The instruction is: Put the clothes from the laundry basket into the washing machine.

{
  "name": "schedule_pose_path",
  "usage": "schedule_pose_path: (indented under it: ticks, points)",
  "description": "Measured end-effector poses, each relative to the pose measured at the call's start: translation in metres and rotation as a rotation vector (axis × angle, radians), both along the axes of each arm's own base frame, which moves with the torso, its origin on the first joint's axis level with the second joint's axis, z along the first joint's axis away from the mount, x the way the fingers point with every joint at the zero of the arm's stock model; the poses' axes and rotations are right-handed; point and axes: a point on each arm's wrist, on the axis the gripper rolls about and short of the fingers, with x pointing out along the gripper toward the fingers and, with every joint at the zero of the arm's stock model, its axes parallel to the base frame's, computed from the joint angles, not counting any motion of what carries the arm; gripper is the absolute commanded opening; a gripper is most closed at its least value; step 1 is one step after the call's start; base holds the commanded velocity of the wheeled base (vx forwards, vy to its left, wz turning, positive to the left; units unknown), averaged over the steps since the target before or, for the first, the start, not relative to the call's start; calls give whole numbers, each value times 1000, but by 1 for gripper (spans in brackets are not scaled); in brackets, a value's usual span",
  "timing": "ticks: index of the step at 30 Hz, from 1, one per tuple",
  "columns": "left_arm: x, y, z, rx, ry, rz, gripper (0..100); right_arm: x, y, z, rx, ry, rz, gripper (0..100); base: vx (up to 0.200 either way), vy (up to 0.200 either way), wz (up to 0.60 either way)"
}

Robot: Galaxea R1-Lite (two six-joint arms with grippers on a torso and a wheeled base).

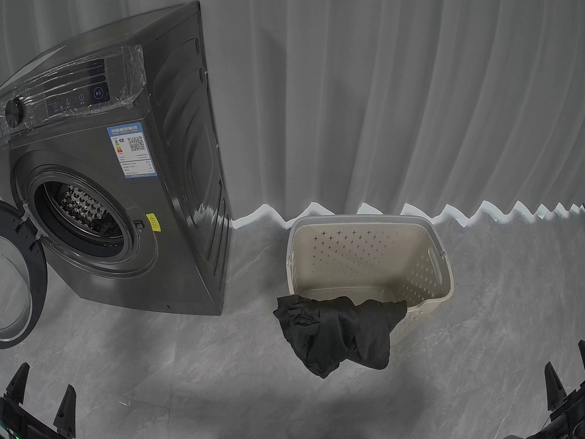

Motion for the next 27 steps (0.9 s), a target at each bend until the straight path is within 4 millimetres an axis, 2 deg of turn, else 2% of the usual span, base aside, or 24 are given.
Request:
schedule_pose_path:
  ticks: [6, 10, 19, 27]
  points:
    - [0, 0, 0, 1, 0, 0, 100, -7, 0, 34, 3, -80, 71, 100, 0, 0, 0]
    - [0, 0, 0, 0, 0, 0, 100, 2, 1, 51, 5, -20, 156, 100, 0, 0, 0]
    - [0, 0, 0, 0, 0, 0, 100, 58, 9, 74, 22, 224, 333, 100, 0, 0, 0]
    - [0, 0, 0, 0, 0, -1, 100, 124, 32, 71, 52, 428, 451, 100, 0, 0, 0]
